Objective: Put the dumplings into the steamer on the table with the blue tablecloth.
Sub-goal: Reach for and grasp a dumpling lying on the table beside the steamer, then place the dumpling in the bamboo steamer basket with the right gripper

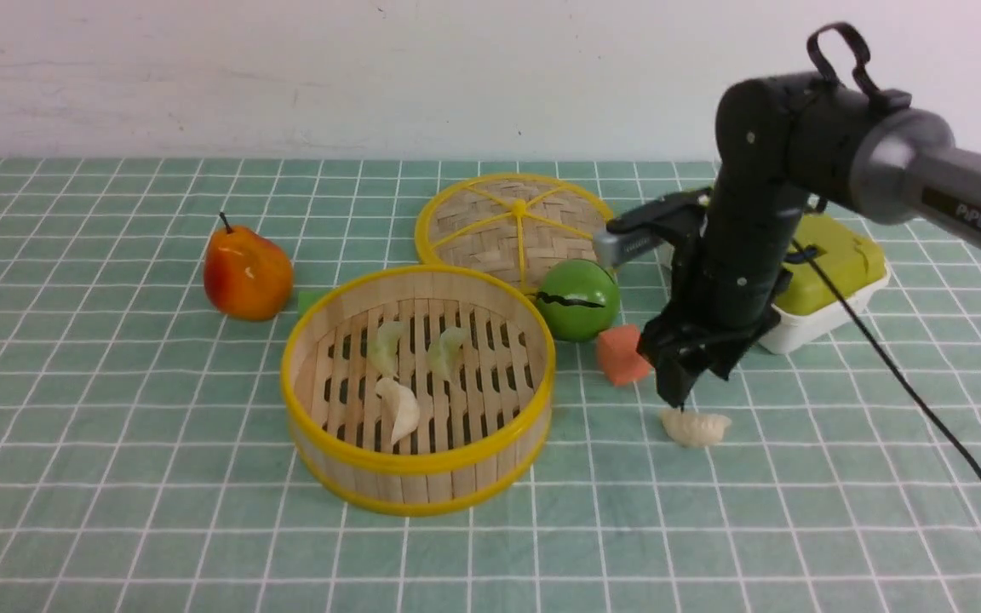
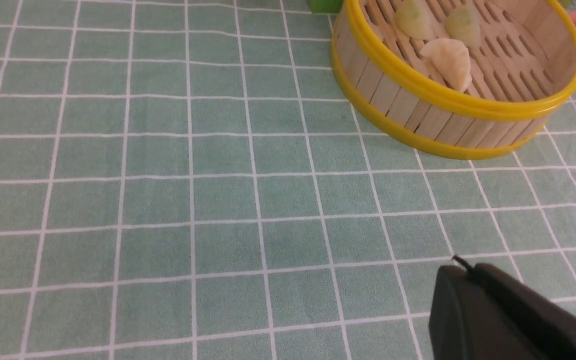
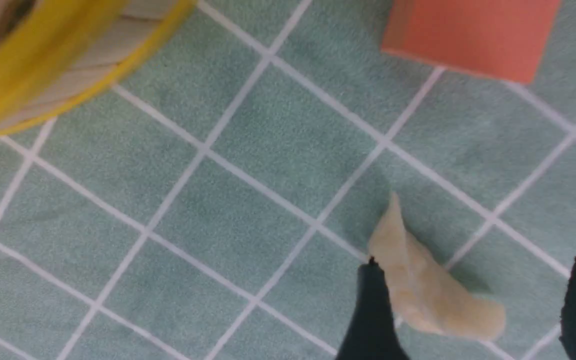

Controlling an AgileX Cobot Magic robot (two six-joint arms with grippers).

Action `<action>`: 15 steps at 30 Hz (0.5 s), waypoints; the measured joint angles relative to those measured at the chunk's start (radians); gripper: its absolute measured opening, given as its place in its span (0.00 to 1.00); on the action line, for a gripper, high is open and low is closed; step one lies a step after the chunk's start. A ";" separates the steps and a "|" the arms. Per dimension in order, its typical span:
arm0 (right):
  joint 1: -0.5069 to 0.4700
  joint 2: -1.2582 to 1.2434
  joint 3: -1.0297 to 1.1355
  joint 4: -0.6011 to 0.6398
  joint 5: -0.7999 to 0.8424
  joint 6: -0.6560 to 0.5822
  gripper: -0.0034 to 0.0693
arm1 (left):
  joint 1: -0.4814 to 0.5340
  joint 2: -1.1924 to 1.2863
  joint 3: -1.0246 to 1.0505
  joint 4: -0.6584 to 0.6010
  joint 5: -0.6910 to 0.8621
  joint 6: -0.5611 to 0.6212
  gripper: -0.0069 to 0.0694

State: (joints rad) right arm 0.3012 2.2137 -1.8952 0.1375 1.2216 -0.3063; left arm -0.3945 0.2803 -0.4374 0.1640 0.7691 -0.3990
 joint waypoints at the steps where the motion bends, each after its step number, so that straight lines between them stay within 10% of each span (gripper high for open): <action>1: -0.004 0.012 0.000 0.010 0.000 -0.005 0.67 | 0.000 0.000 0.000 0.000 -0.001 0.000 0.08; 15: -0.002 0.043 0.007 0.036 -0.006 0.073 0.29 | 0.000 0.000 0.000 0.011 -0.004 0.000 0.09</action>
State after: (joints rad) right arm 0.2993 2.2570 -1.8885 0.1738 1.2153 -0.2336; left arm -0.3945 0.2803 -0.4374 0.1755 0.7647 -0.3990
